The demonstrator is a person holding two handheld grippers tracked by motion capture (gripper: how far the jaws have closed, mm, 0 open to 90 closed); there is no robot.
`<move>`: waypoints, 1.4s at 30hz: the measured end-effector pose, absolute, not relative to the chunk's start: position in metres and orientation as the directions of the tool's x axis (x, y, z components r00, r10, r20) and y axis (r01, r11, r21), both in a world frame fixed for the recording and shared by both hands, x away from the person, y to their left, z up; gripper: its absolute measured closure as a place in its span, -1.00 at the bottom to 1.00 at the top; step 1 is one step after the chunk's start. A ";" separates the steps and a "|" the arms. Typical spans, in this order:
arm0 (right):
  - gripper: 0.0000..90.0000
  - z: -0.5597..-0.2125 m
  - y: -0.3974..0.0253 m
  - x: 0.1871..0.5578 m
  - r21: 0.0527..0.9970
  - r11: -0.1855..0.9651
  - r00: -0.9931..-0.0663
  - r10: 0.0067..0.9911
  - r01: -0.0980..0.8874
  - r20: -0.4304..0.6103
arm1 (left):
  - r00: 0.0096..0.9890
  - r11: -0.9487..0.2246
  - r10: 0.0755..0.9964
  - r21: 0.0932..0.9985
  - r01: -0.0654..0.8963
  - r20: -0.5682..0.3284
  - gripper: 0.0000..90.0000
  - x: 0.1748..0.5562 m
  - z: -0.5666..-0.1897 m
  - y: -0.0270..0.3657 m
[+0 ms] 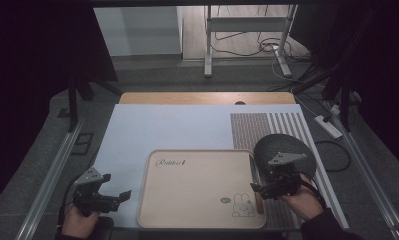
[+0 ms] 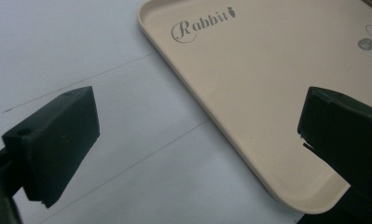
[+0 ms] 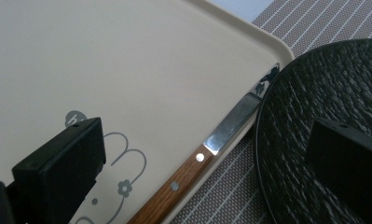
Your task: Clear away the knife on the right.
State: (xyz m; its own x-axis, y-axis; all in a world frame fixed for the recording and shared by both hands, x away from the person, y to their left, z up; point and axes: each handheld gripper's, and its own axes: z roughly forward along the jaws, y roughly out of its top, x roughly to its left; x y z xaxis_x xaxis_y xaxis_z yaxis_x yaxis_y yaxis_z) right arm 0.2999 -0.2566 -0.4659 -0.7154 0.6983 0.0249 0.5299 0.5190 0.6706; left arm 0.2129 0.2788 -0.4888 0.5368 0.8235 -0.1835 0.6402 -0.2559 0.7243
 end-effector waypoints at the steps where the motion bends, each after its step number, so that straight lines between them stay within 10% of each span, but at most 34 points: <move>1: -1.00 -0.466 -0.258 0.298 0.675 0.515 -0.714 0.699 0.529 0.026 | 0.538 -0.256 0.822 0.724 0.640 -0.186 -1.00 0.213 -0.489 0.279; 42: -1.00 -0.460 -0.320 0.254 0.712 0.386 -0.562 0.827 0.587 0.015 | 0.519 -0.218 0.823 0.715 0.664 -0.231 -0.94 0.214 -0.491 0.283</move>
